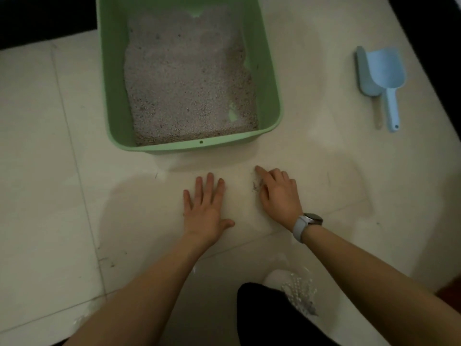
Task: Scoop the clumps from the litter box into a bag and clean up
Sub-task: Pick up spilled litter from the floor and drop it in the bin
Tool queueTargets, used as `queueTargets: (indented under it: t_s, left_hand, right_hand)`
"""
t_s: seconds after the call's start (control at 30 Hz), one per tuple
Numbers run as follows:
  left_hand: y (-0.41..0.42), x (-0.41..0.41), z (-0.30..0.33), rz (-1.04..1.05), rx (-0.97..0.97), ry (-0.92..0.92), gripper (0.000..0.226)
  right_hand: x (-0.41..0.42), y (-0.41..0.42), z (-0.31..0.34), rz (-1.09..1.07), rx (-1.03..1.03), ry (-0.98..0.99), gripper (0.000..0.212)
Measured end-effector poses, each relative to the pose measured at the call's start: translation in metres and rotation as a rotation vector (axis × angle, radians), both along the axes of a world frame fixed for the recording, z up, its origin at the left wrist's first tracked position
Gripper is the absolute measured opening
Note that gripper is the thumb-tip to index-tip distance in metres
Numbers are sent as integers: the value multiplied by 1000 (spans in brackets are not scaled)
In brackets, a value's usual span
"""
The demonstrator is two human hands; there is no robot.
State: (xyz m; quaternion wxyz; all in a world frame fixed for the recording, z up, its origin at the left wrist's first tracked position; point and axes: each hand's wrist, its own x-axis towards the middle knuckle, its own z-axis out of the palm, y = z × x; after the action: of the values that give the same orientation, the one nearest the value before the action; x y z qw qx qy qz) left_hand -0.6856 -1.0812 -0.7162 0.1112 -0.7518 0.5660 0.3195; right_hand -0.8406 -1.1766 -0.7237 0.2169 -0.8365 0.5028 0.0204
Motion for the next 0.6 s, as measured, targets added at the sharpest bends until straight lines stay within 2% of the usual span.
queueTargets:
  t_s: [0.1, 0.23, 0.4, 0.53, 0.6]
  left_hand:
    - [-2, -2, 1, 23, -7, 7, 99]
    - [-2, -1, 1, 32, -29, 6, 100]
    - [-2, -1, -1, 45, -43, 25, 100]
    - [-2, -1, -2, 48, -48, 30, 100]
    - [-2, -2, -3, 51, -74, 17, 99]
  right_hand:
    - [4, -3, 0, -52, 49, -47, 42]
    - [13, -10, -4, -255, 94, -158, 23]
    - [24, -13, -9, -311, 34, -134, 15]
    - [24, -10, -15, -244, -32, -150, 12]
    - [22, -13, -13, -297, 12, -228, 11]
